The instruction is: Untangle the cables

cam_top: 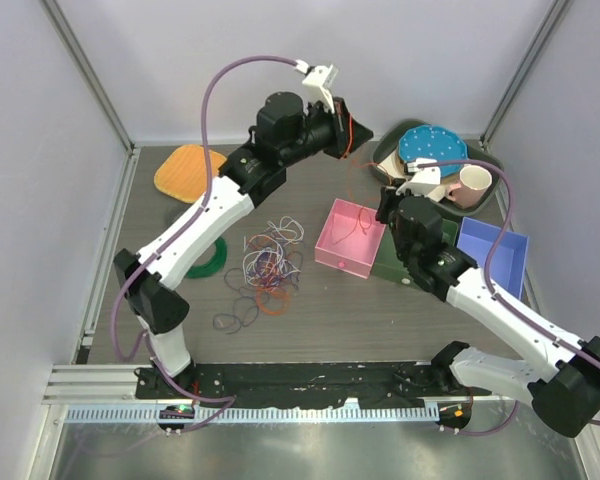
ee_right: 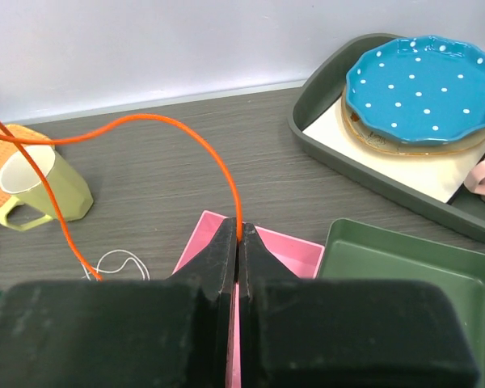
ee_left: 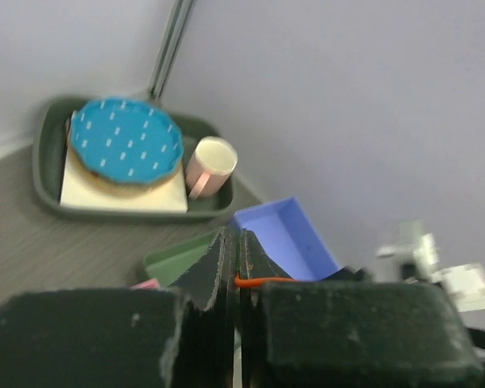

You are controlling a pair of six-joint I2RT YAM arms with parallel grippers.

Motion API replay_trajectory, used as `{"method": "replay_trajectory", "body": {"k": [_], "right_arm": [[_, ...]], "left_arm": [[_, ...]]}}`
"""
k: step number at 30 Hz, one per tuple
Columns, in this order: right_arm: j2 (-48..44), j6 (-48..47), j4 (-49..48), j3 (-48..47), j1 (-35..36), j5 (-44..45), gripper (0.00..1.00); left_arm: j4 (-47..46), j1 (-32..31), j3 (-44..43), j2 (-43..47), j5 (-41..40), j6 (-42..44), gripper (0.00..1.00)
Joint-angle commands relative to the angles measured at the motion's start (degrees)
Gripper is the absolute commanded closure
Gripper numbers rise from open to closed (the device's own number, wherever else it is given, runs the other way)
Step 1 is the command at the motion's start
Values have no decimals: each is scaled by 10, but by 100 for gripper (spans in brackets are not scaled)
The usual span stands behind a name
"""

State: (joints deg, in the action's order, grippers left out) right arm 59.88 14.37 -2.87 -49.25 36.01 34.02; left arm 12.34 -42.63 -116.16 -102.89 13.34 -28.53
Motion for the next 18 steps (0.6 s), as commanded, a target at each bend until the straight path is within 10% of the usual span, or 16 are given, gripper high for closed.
{"method": "replay_trajectory", "body": {"k": [1, 18], "right_arm": [[22, 13, -35, 14, -5, 22, 99], [103, 53, -80, 71, -15, 35, 98]], "left_arm": [[-35, -1, 83, 1, -36, 30, 100], [-56, 1, 90, -51, -28, 27, 100]]}}
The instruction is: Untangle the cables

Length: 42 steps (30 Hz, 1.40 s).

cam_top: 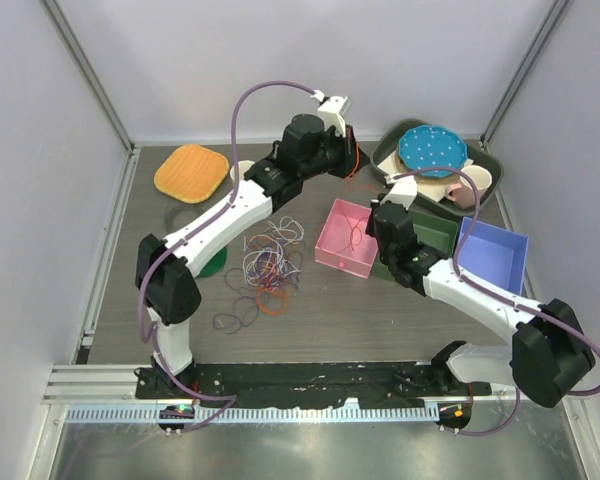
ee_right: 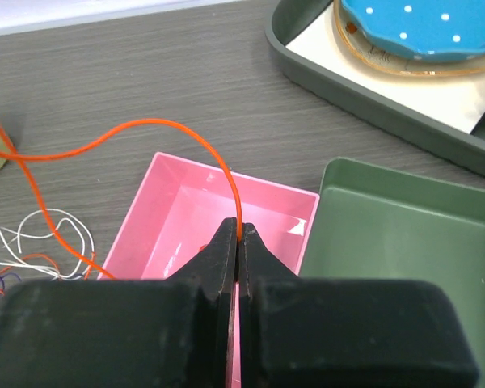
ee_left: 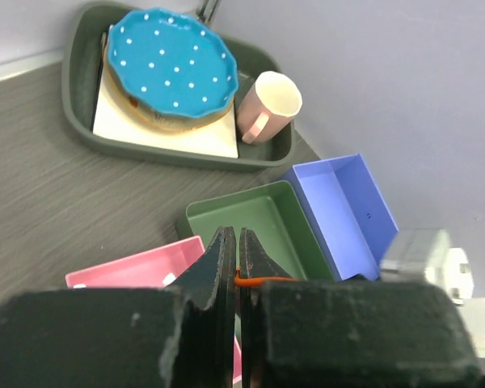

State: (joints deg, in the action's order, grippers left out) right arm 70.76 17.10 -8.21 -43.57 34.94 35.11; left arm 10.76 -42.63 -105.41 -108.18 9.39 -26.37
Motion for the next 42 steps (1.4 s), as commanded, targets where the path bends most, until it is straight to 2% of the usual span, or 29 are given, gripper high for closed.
{"method": "replay_trajectory", "body": {"k": [1, 3, 5, 6, 7, 8, 9, 11, 12, 15, 20, 25, 30, 36, 38, 42], "right_arm": [[-4, 34, -17, 16, -4, 26, 95], [1, 36, -9, 18, -5, 24, 92], [1, 47, 20, 11, -6, 27, 85], [-2, 48, 28, 9, -5, 24, 79], [-9, 45, 51, 4, -5, 2, 63], [-21, 44, 58, 3, -5, -11, 59], [-28, 43, 72, 2, -5, -23, 47], [-54, 53, 99, 1, -5, -50, 39], [-66, 57, 120, 0, -5, -57, 32], [-118, 80, 155, 8, -5, -65, 23], [-227, 122, 173, 45, -5, -67, 15], [-341, 144, 166, 84, -5, -75, 11], [-389, 146, 172, 109, -5, -46, 6], [-405, 144, 185, 111, -5, -21, 6], [-407, 144, 191, 112, -5, -17, 6], [-407, 143, 193, 115, -5, -16, 6]], "left_arm": [[-44, 1, -14, -2, 11, 4, 100], [-58, 1, -12, -19, 20, 4, 100], [-59, 1, -26, -33, 24, 5, 100], [-58, 1, -32, -47, 25, 6, 100], [-57, 5, -51, -61, 31, 3, 100], [-59, 6, -56, -70, 34, -3, 100], [-62, 10, -60, -74, 33, -9, 100], [-65, 11, -70, -83, 31, -17, 100], [-68, 12, -72, -84, 31, -21, 100], [-76, 12, -70, -84, 39, -32, 100], [-113, 13, -31, -72, 10, -46, 100], [-138, 13, -85, -119, 63, -91, 100], [-157, 11, -156, -170, 123, -126, 100], [-153, -3, -194, -193, 128, -123, 100], [-138, -3, -189, -185, 110, -107, 100], [-138, -1, -77, -144, 50, -71, 100]]}}
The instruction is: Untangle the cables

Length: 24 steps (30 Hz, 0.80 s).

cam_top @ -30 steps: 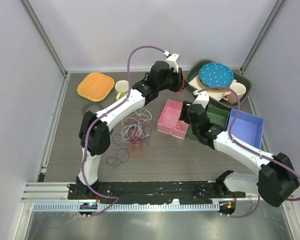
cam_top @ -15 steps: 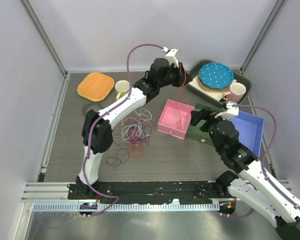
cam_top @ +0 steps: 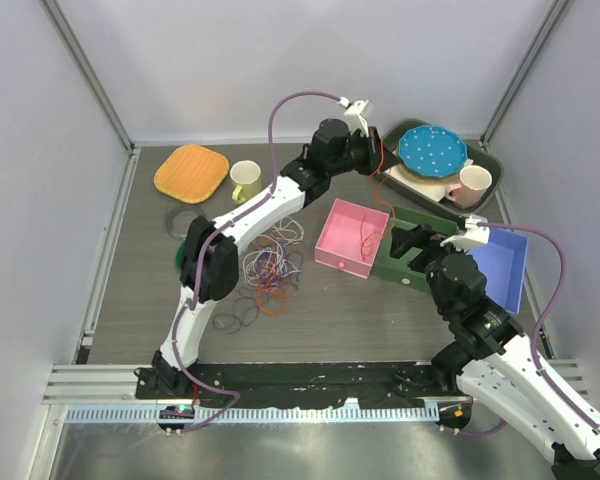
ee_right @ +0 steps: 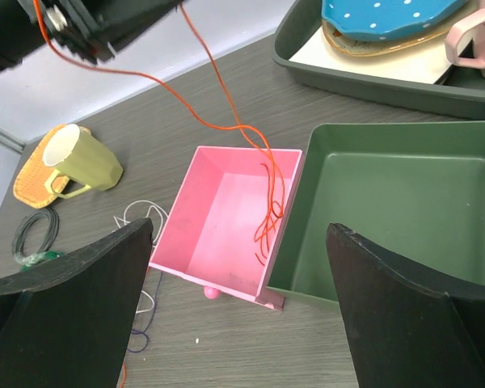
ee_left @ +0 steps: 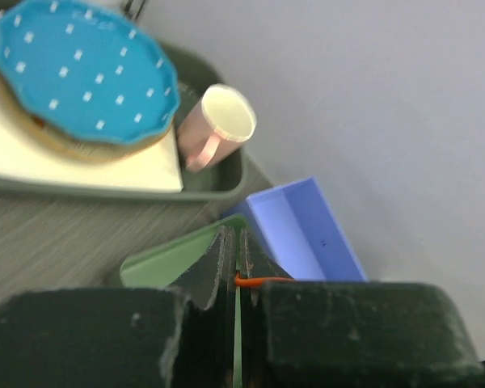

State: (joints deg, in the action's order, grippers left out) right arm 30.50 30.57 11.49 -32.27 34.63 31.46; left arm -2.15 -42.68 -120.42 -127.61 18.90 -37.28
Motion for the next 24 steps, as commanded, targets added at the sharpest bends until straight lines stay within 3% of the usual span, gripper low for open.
{"method": "replay_trajectory", "body": {"k": [1, 5, 12, 15, 22, 24], "right_arm": [[-4, 8, -4, 2, -2, 20, 6], [4, 11, -5, 1, -2, 17, 6], [11, 10, -9, 2, -2, 21, 6], [11, 11, -9, 4, -2, 25, 6], [11, 7, -7, 4, -2, 33, 7], [11, 7, -5, 3, -2, 34, 7]], "left_arm": [[-12, 1, 94, 62, -54, 42, 100], [0, 15, 194, 107, -98, 72, 100], [43, 15, 264, 141, -148, 122, 100], [58, 12, 265, 133, -139, 130, 100], [190, -33, 158, 62, -238, 184, 100], [219, -36, 130, 47, -262, 192, 89]]}}
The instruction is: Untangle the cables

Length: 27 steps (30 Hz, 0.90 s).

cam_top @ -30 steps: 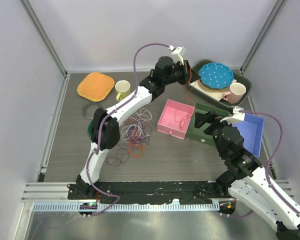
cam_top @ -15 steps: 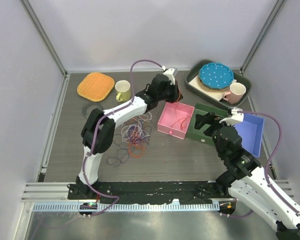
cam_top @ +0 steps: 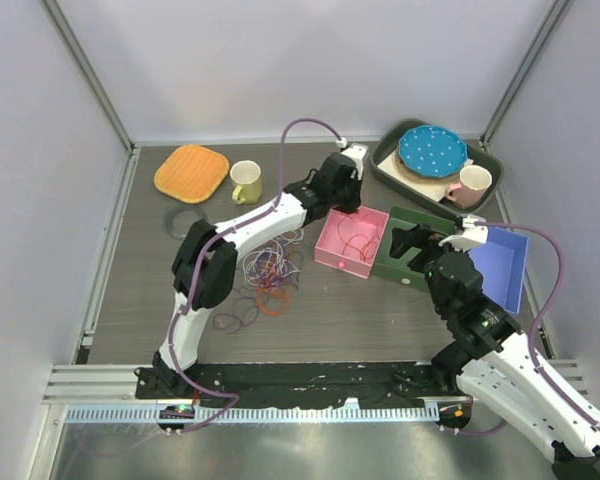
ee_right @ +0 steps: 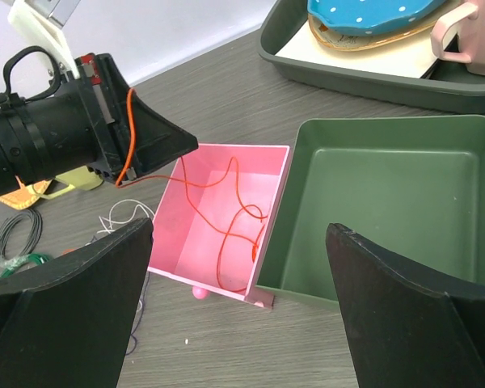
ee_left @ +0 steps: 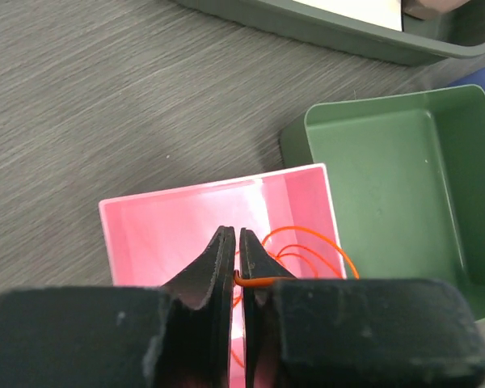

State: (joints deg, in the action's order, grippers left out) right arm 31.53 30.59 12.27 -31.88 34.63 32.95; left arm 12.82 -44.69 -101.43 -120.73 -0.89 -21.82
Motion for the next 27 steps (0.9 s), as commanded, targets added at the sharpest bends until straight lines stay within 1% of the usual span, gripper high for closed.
{"method": "replay_trajectory", "body": {"k": [1, 2, 4, 6, 7, 8, 10, 12, 13, 14, 15, 17, 19, 21, 22, 23, 24, 25, 26, 27], "right_arm": [[-1, 7, -12, -1, -2, 22, 7], [-2, 7, -12, 0, -2, 26, 7], [-1, 7, -10, 0, -2, 30, 7], [0, 7, -9, 0, -2, 32, 7], [2, 7, -8, -1, -3, 33, 7], [3, 8, -8, -2, -2, 33, 7], [4, 8, -8, -3, -3, 30, 6], [5, 6, -8, -3, -2, 29, 6], [6, 5, -8, -4, -2, 28, 6], [8, 4, -8, -4, -2, 27, 6], [8, 3, -8, -4, -2, 25, 6], [14, -2, -8, -6, -2, 21, 5], [18, -6, -8, -9, -2, 12, 4], [20, -9, -8, -11, -3, 1, 2], [22, -11, -13, -8, -2, -19, 1], [23, -27, -34, -5, -2, -37, 0], [30, -35, -45, -1, -2, -56, 0], [38, -42, -58, 3, -2, -78, 0], [47, -56, -79, 4, -2, -136, 0], [76, -60, -87, 2, -2, -164, 0]], "left_arm": [[78, -21, -67, -25, -74, 41, 78], [88, -23, -79, -27, -83, 43, 73], [108, -34, -83, -28, -111, 58, 68], [118, -38, -79, -25, -126, 65, 64], [123, -40, -78, -23, -128, 69, 62], [128, -42, -77, -22, -129, 69, 58], [142, -44, -76, -15, -127, 70, 55], [144, -45, -71, -5, -122, 70, 45], [143, -45, -65, 8, -111, 69, 40], [143, -44, -62, 18, -105, 66, 27], [143, -45, -61, 28, -101, 64, 17], [137, -45, -48, 63, -97, 57, 0], [124, -44, -24, 93, -118, 50, 0], [101, -45, 3, 147, -163, 47, 0], [94, -44, 19, 166, -179, 47, 0], [87, -45, 52, 185, -219, 46, 0], [91, -45, 68, 226, -242, 34, 0], [98, -44, 103, 244, -265, 23, 0], [121, -44, 121, 266, -291, 10, 0], [132, -42, 145, 307, -341, -29, 0]]}}
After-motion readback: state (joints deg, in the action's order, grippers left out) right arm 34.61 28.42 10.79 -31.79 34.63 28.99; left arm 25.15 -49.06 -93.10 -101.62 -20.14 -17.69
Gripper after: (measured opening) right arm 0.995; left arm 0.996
